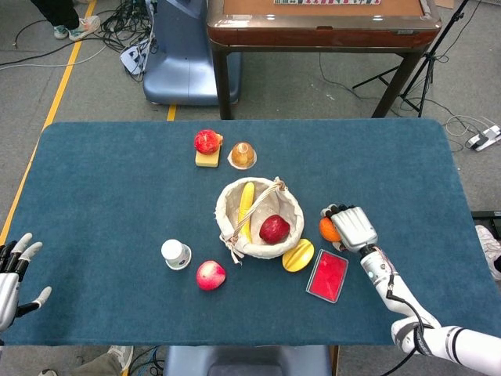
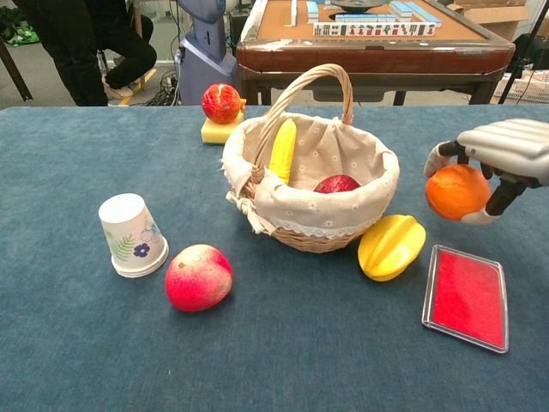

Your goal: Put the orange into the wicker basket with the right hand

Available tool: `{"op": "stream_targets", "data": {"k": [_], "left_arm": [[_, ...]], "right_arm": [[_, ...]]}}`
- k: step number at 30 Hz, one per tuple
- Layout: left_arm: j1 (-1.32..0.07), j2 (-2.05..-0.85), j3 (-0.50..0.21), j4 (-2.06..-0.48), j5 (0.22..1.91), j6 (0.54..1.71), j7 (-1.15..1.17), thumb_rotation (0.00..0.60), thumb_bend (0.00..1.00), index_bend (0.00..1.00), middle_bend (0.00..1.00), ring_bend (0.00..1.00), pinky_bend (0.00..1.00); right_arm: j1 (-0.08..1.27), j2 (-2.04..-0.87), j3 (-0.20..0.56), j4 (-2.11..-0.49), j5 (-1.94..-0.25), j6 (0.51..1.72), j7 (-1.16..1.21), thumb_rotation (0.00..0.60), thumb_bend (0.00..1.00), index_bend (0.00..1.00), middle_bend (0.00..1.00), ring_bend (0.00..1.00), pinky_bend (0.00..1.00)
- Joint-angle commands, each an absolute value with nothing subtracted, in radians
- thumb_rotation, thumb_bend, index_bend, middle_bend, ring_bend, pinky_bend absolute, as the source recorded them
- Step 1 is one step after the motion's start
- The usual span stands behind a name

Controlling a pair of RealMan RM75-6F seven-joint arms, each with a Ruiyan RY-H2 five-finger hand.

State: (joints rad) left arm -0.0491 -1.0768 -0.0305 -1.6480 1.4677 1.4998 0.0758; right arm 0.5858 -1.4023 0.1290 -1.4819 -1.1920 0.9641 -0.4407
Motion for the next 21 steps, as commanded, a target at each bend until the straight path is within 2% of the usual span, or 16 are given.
{"op": "stream_targets", "data": {"k": [1, 7, 14, 17, 21], "left_arm": [[-0.051, -1.079, -0.031, -1.646, 1.470, 1.498, 0.074, 0.600, 0.26, 0.17, 0.00, 0.00, 0.00], [-0.058, -1.081, -0.035, -1.641, 1.472, 1.491, 0.070, 0.600, 0.26, 0.17, 0.00, 0.00, 0.00], [-0.059, -1.081, -0.036, -1.637, 1.466, 1.487, 0.067, 0.600, 0.26, 0.17, 0.00, 0.00, 0.00], [-0.058, -1.082, -0.036, -1.634, 1.463, 1.486, 0.067, 0.600, 0.26, 0.17, 0.00, 0.00, 0.00], [-0.057, -1.081, -0.037, -1.633, 1.464, 1.490, 0.064, 0.600, 0.26, 0.17, 0.00, 0.00, 0.00]], "right_arm": [[0.562, -1.323, 0.144, -1.589, -1.238, 1.031, -0.404, 0.600, 0.24, 0.40, 0.38, 0.34, 0.46], [0.547, -1.234, 0.164, -1.745, -1.291, 1.085, -0.348, 0.600, 0.24, 0.40, 0.38, 0.34, 0.46], [0.579, -1.244, 0.185, -1.803, -1.290, 1.064, -0.314, 0.600, 0.24, 0.40, 0.34, 0.34, 0.46], [0.597, -1.270, 0.189, -1.800, -1.282, 1.051, -0.312, 0.600, 0.24, 0.34, 0.29, 0.34, 0.46], [0.617, -1.308, 0.189, -1.788, -1.277, 1.042, -0.328, 0.600, 0.24, 0.22, 0.21, 0.27, 0.46]]}}
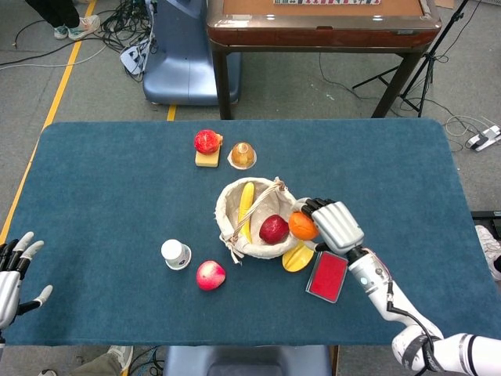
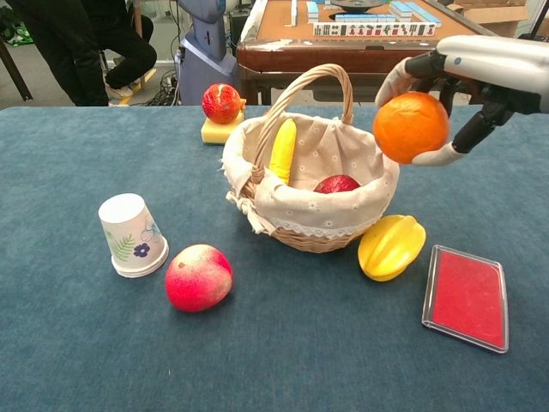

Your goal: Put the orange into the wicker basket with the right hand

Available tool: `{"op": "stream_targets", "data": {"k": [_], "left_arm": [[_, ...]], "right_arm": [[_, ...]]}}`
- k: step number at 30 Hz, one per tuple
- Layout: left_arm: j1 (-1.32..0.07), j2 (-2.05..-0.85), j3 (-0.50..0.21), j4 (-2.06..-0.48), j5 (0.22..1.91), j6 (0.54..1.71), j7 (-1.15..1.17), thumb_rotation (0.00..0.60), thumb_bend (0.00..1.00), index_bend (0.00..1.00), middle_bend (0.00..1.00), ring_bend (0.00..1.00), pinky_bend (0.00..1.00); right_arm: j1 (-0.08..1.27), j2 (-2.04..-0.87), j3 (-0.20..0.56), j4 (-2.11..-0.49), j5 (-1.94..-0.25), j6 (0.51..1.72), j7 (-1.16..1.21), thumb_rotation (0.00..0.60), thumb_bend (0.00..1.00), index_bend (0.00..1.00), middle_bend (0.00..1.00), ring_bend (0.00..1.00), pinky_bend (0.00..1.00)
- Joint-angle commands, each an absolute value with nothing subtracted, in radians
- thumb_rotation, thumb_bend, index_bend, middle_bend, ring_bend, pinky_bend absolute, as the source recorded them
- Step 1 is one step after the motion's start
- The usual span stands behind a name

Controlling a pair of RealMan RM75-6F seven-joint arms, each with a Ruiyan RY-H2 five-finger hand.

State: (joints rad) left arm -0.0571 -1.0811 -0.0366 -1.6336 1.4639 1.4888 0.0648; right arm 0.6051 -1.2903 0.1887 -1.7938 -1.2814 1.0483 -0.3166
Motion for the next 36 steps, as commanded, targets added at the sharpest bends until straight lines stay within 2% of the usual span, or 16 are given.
{"op": "stream_targets", "data": {"k": [1, 5, 9, 14, 24, 36], "left_arm": [[-0.056, -1.080, -0.037, -1.633, 1.463, 1.491, 0.063, 0.600, 0.26, 0.17, 0.00, 0.00, 0.00], [-0.053, -1.079, -0.037, -1.630, 1.461, 1.493, 0.060, 0.600, 0.26, 0.17, 0.00, 0.00, 0.00], [-0.054, -1.079, -0.037, -1.630, 1.462, 1.491, 0.060, 0.600, 0.26, 0.17, 0.00, 0.00, 0.00], [-0.055, -1.078, -0.038, -1.633, 1.465, 1.494, 0.060, 0.600, 0.26, 0.17, 0.00, 0.00, 0.00], [-0.069, -1.084, -0.040, -1.639, 1.477, 1.482, 0.071, 0.600, 0.26, 0.17, 0.00, 0.00, 0.00], [-0.071, -1.084, -0.042, -1.645, 1.475, 1.483, 0.077, 0.600, 0.26, 0.17, 0.00, 0.00, 0.00]], "right_arm": [[0.620, -1.312, 0.188, -1.788, -1.276, 1.042, -0.332, 0.600, 0.24, 0.20, 0.19, 0.25, 0.46], [0.626, -1.318, 0.186, -1.790, -1.270, 1.042, -0.335, 0.600, 0.24, 0.09, 0.11, 0.19, 0.46], [0.624, -1.301, 0.178, -1.798, -1.275, 1.041, -0.323, 0.600, 0.24, 0.07, 0.07, 0.16, 0.46], [0.586, -1.247, 0.150, -1.829, -1.317, 1.089, -0.319, 0.600, 0.24, 0.07, 0.07, 0.16, 0.46], [0.388, -1.115, 0.052, -1.840, -1.426, 1.334, -0.312, 0.600, 0.24, 0.07, 0.14, 0.16, 0.46], [0.203, -1.076, -0.015, -1.787, -1.448, 1.505, -0.248, 0.600, 0.24, 0.07, 0.15, 0.17, 0.46]]}}
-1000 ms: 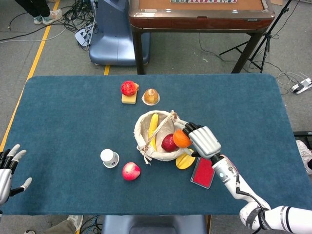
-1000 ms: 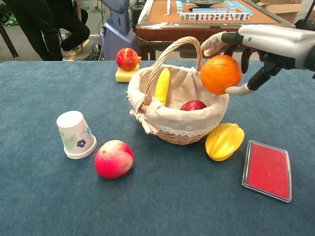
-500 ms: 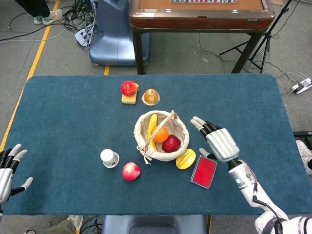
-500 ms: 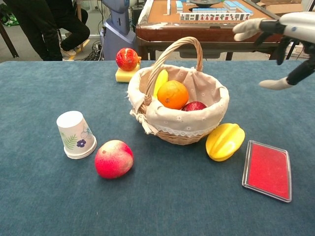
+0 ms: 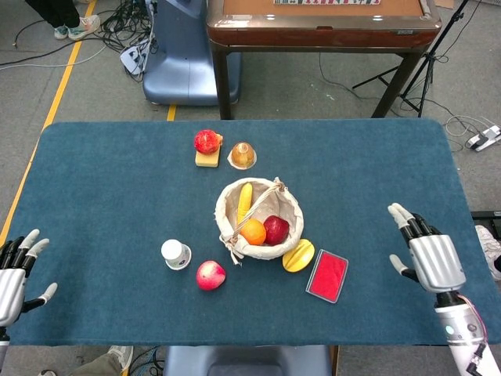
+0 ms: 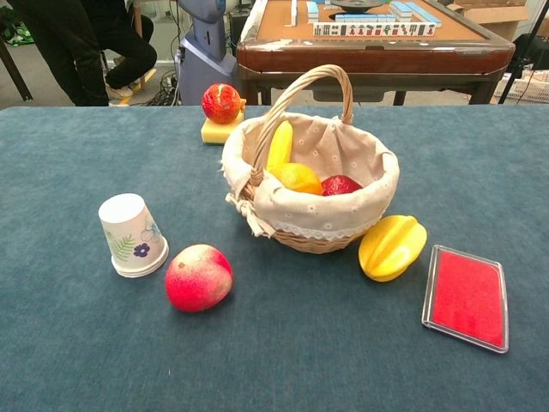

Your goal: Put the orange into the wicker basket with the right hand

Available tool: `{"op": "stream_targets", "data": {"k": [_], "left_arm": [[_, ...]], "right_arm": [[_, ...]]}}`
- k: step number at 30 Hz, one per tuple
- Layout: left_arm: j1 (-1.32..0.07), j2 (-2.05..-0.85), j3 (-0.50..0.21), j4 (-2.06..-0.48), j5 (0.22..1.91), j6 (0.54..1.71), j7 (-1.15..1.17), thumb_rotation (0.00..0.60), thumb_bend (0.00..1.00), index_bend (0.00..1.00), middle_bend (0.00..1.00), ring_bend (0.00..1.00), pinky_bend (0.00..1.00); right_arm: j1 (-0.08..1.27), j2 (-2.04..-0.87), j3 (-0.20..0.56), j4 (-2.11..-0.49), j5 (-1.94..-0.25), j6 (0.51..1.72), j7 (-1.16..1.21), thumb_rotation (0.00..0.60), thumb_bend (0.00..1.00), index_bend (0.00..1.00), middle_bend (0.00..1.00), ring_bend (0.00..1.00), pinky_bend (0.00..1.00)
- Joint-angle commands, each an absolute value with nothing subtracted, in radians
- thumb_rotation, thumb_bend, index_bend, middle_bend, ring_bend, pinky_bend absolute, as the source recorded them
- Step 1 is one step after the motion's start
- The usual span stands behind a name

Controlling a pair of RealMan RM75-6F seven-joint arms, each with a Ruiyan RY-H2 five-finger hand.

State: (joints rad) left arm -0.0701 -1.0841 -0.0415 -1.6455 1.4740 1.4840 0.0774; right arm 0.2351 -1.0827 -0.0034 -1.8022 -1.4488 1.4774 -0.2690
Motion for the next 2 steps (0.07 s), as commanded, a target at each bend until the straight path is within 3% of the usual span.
{"op": "stream_targets", "data": {"k": [1, 2], "left_arm": [[-0.072, -1.084, -0.042, -1.645, 1.476, 1.484, 0.076, 0.600, 0.26, 0.17, 0.00, 0.00, 0.00], [-0.073, -1.084, -0.043, -1.646, 1.477, 1.484, 0.076, 0.600, 0.26, 0.17, 0.00, 0.00, 0.00]], "right_arm": [[0.188, -1.076, -0.017, -1.782, -1.447, 1.519, -0.239, 0.600, 0.24, 0.07, 0.15, 0.17, 0.46], [0.178, -1.075, -0.018, -1.779, -1.448, 1.528, -0.233, 0.600, 0.24, 0.07, 0.15, 0.17, 0.46]]}}
